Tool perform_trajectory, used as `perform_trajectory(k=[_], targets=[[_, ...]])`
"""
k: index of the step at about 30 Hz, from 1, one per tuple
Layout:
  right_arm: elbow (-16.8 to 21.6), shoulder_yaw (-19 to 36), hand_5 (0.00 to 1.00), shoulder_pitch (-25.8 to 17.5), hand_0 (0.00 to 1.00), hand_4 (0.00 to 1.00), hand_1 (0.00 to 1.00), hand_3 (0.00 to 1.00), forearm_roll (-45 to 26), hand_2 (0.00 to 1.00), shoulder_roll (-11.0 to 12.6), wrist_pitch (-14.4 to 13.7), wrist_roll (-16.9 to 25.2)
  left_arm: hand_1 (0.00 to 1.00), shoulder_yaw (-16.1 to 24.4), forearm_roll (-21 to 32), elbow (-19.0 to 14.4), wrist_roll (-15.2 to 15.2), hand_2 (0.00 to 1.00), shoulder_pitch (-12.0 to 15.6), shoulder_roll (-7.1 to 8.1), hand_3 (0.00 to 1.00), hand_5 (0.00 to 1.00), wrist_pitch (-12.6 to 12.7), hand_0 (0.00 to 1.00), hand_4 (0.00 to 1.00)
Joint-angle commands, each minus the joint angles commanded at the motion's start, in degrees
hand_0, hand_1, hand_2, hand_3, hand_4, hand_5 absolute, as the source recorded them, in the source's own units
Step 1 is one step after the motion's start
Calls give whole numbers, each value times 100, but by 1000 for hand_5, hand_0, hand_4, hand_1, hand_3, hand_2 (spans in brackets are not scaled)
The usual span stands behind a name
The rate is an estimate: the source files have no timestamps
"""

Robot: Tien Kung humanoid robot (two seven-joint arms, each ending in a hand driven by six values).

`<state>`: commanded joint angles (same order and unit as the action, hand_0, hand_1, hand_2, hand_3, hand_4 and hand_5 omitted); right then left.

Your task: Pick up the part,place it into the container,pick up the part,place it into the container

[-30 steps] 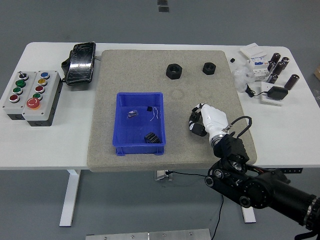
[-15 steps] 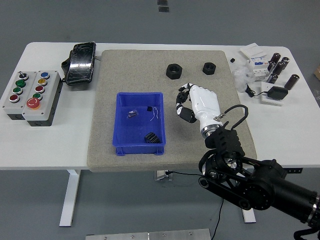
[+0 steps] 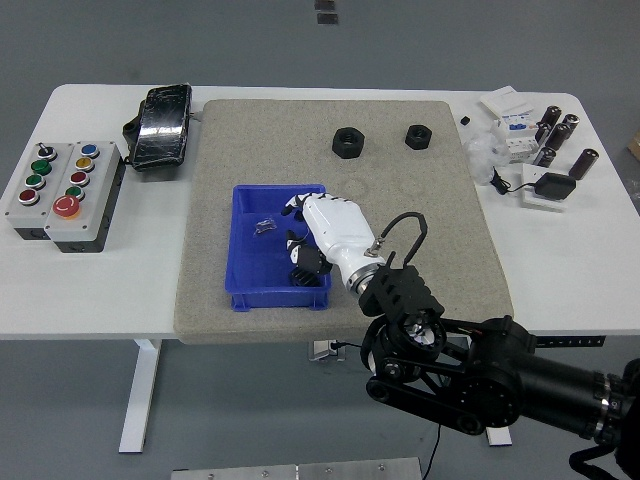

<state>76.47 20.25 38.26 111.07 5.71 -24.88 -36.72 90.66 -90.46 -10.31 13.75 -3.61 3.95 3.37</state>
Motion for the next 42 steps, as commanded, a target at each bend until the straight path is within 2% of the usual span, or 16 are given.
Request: perform_trajectory(k=[5, 6, 11, 12, 14, 17, 18, 22, 28, 32, 35, 42], targets=[[8, 105, 189, -51, 798, 524, 852, 772, 79, 847, 14, -85, 19, 552, 10, -13, 0, 9, 530, 3, 1, 605, 381, -5, 630, 657], [20, 185, 208, -85, 739, 552, 798, 740, 85, 799, 27, -175, 54, 552, 7, -9, 0, 5, 530, 1, 1, 605, 383, -4, 631, 658], [146, 803, 208, -477, 739, 552, 798, 740, -298, 799, 158, -817, 561, 552, -7, 7, 0, -10, 530, 4, -8, 605, 383, -4, 631, 658], [173, 936, 210, -572, 690, 561, 761, 715, -401, 765, 186, -937, 673, 552, -7, 9, 0, -11, 530, 8, -10, 605, 382, -4, 629, 658], [250, 1274, 210, -809, 690, 561, 761, 715, -661, 765, 262, -1205, 957, 552, -3, 11, 0, -9, 530, 24, -17, 605, 382, -4, 629, 658], [371, 1809, 210, -1180, 690, 561, 761, 715, -1075, 765, 393, -1210, 1414, 552, -6, 35, 0, -5, 530, 55, -27, 605, 382, 0, 629, 658], [411, 2045, 204, -1336, 653, 570, 719, 696, -1241, 737, 442, -1210, 1613, 552, -2, 36, 0, -1, 530, 64, -27, 605, 382, 1, 630, 658], [467, 2708, 204, -1792, 653, 570, 719, 696, -1639, 737, 534, -1210, 2167, 552, 59, -18, 0, 16, 530, 76, -17, 605, 382, 3, 630, 658], [608, 3727, 207, -2486, 661, 580, 716, 696, -2112, 736, 592, -1210, 2944, 552, 53, -11, 0, -10, 531, 48, 9, 606, 377, 1, 630, 658], [517, 4389, 206, -2971, 649, 592, 708, 693, -2738, 730, 600, -1210, 3562, 552, 48, 0, 0, -13, 530, 59, 35, 606, 376, -7, 630, 658], [439, 4815, 206, -3168, 649, 592, 708, 693, -3215, 730, 601, -1210, 4005, 552, 68, -33, 0, -4, 530, 74, 58, 606, 376, -16, 630, 658], [377, 5692, 212, -3269, 649, 603, 703, 690, -4234, 727, 617, -1210, 4935, 552, -4, 9, 0, -48, 531, 16, 153, 607, 374, -22, 629, 657]])
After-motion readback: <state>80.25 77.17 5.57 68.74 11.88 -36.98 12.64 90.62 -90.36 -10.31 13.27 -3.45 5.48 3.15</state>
